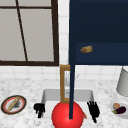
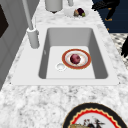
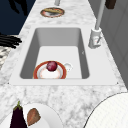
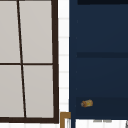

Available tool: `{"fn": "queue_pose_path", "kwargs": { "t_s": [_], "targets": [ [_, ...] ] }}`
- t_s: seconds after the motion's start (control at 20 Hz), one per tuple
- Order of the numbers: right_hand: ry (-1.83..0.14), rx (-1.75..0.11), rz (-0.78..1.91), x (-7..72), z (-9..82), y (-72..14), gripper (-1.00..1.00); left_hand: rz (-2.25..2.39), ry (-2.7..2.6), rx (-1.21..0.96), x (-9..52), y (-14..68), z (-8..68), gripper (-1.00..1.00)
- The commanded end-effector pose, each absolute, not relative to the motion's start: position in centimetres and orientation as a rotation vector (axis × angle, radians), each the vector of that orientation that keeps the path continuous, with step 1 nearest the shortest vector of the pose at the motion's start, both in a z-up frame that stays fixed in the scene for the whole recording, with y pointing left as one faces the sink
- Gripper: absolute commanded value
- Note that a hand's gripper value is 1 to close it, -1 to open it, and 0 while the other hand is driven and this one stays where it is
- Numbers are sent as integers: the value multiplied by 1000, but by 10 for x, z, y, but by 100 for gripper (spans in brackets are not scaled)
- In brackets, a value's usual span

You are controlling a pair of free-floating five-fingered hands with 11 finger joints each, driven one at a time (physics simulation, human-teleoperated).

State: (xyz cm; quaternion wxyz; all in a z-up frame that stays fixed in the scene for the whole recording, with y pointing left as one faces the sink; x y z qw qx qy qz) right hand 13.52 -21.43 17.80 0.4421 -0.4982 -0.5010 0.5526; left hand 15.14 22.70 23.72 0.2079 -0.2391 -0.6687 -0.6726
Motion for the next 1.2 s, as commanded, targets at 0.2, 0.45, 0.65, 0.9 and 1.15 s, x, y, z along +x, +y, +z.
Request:
{"fn": "queue_pose_path", "kwargs": {
  "t_s": [0.2,0.45,0.65,0.9,1.15],
  "targets": [
    [-1250,-1200,1352,119,238,-226,-100,-1872,-1861,-666,151,227,237,0],
    [-1250,-1189,1376,102,278,-226,-100,-1872,-1861,-666,151,227,237,0],
    [-1258,-1188,1370,91,311,-227,-100,-1872,-1861,-666,151,227,237,0],
    [-1282,-1184,1369,89,346,-230,-100,-1872,-1861,-666,151,227,237,0],
    [-1292,-1175,1356,83,385,-230,-100,-1872,-1861,-666,151,227,237,0]
  ]
}}
